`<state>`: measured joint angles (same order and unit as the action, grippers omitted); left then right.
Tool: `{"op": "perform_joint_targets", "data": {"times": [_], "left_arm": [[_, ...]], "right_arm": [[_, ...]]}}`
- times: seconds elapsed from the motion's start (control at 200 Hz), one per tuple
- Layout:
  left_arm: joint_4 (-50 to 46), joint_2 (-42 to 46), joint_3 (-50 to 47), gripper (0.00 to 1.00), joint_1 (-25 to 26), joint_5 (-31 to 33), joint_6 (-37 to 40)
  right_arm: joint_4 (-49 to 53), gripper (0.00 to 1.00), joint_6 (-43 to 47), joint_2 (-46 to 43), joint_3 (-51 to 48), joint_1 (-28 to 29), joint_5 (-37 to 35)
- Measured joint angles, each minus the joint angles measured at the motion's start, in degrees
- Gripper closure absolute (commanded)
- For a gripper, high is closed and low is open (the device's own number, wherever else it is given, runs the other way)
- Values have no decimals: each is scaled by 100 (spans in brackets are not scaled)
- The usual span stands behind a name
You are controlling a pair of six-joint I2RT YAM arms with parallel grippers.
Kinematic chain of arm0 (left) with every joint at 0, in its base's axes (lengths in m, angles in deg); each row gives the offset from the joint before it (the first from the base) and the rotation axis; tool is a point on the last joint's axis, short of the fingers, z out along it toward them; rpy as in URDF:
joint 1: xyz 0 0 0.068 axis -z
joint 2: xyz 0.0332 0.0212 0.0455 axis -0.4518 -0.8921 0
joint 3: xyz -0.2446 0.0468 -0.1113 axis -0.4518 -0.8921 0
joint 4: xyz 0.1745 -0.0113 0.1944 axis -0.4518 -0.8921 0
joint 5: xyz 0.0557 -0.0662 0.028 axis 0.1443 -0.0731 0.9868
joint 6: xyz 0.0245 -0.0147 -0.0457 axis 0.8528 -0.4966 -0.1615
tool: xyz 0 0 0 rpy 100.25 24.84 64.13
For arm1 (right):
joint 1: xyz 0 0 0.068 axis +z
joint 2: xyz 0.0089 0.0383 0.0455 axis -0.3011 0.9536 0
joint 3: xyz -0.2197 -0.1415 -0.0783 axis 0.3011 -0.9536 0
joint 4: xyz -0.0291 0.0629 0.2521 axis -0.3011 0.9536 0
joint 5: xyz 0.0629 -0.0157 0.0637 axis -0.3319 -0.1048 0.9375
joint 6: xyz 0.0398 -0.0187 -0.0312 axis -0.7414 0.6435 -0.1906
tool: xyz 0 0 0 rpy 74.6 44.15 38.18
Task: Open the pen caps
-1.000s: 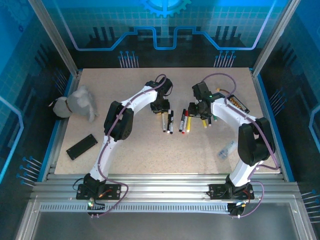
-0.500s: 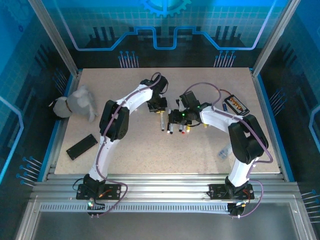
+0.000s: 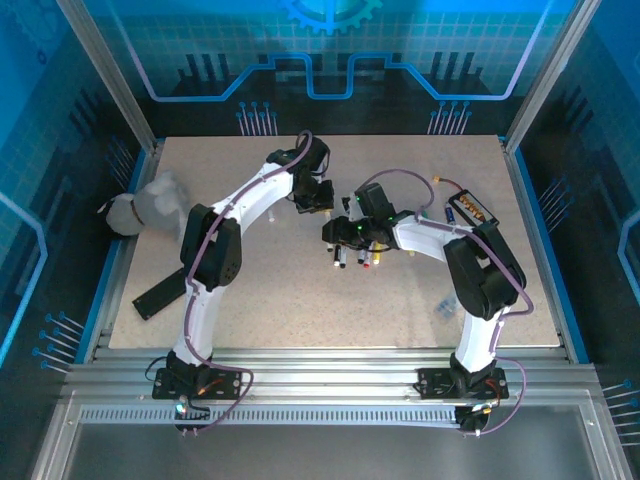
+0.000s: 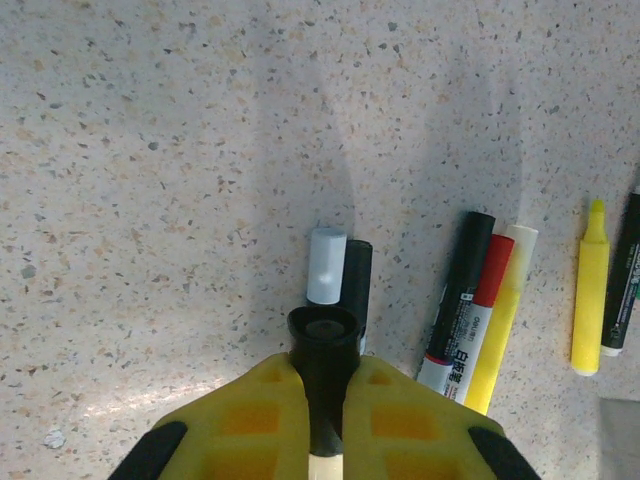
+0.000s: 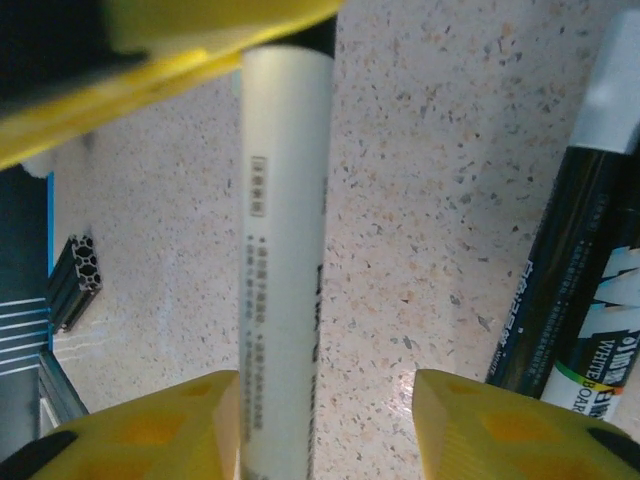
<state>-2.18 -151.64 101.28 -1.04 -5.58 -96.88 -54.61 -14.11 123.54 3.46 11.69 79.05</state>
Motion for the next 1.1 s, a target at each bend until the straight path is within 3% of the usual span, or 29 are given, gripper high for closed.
{"op": "perform_joint_targets", "data": {"times": [0.115, 0.28, 0.35, 0.415, 0.71, 0.911, 1.101], "left_arm": [[46, 2, -2, 100, 0, 2, 2], [50, 48, -2, 100, 0, 7, 13], [70, 66, -44, 86, -2, 26, 11], [83, 76, -81, 81, 0, 48, 4], [94, 76, -131, 79, -2, 50, -7], [90, 76, -131, 72, -7, 50, -13], [90, 76, -136, 73, -17, 52, -55]], "right_arm": [[-39, 100, -105, 105, 94, 31, 103], [-46, 100, -166, 105, 146, 48, 103], [-55, 100, -166, 105, 146, 48, 120], [-50, 100, -164, 105, 144, 52, 146], [-28, 100, -164, 98, 133, 85, 162], [-35, 100, -153, 92, 133, 111, 162], [-37, 100, -140, 7, 131, 188, 164]]}}
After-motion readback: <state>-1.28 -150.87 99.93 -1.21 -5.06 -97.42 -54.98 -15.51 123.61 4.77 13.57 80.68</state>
